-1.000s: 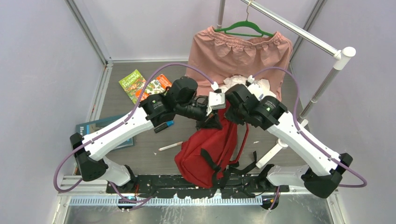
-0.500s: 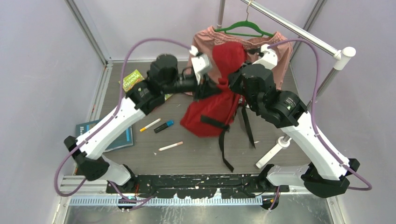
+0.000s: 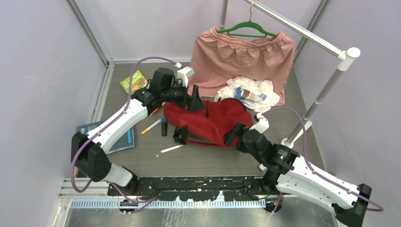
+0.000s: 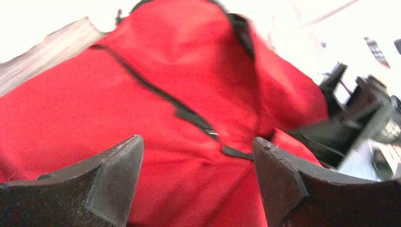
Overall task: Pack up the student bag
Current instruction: Place the student bag at the center of the board, then adjust the student bag at the center of the board.
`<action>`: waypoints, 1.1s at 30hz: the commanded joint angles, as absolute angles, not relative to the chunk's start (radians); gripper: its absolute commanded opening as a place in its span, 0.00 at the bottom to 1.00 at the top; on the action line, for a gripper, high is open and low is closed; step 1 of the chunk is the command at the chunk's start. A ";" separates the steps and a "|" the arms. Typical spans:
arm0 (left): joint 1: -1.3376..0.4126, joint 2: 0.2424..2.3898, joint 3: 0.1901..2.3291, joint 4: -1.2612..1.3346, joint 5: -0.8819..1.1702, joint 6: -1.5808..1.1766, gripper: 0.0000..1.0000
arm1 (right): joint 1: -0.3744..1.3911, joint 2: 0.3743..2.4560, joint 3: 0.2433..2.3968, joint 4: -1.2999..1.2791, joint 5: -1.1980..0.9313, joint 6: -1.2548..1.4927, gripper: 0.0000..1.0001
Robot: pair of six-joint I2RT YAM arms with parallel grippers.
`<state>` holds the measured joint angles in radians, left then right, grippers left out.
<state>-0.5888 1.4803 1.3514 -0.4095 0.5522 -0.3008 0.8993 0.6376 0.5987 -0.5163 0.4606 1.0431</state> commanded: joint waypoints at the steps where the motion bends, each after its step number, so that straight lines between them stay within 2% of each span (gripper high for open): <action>1: -0.531 1.325 1.297 -0.230 0.331 -0.374 0.85 | 0.952 0.521 0.630 -0.809 0.513 1.073 0.93; 3: -0.531 1.299 1.278 -0.251 0.326 -0.385 0.86 | 0.951 0.507 0.686 -0.824 0.575 0.979 0.95; 5: -0.531 1.280 1.261 -0.260 0.337 -0.408 0.99 | 0.951 0.538 0.748 -0.815 0.636 0.897 0.96; 6: -0.531 1.272 1.257 -0.265 0.350 -0.422 1.00 | 0.952 0.564 0.776 -0.801 0.656 0.860 0.96; 12: -0.531 1.215 1.222 -0.425 0.317 -0.506 1.00 | 0.952 0.731 0.909 -0.747 0.603 0.704 0.96; 21: -0.533 1.022 0.935 -0.552 0.151 -0.683 0.99 | 0.938 0.803 0.959 -0.759 0.667 0.502 1.00; 23: -0.536 0.986 0.878 -0.545 0.131 -0.725 0.97 | 0.861 0.892 1.006 -0.804 0.631 0.472 1.00; 26: -0.545 0.972 0.794 -0.486 0.130 -0.778 0.94 | 0.569 1.083 1.099 -0.901 0.421 0.474 1.00; 28: -0.558 0.987 0.759 -0.440 0.128 -0.813 0.92 | 0.435 1.163 1.119 -0.895 0.299 0.487 1.00; 33: -0.626 1.081 0.723 -0.363 0.101 -0.867 0.90 | 0.371 1.302 1.089 -0.844 0.349 0.522 1.00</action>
<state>-0.5808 1.0286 0.7338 -0.4873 0.1379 -0.7998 0.3893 1.2530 1.0969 -0.8448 0.3992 0.5179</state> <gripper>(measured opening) 0.904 0.996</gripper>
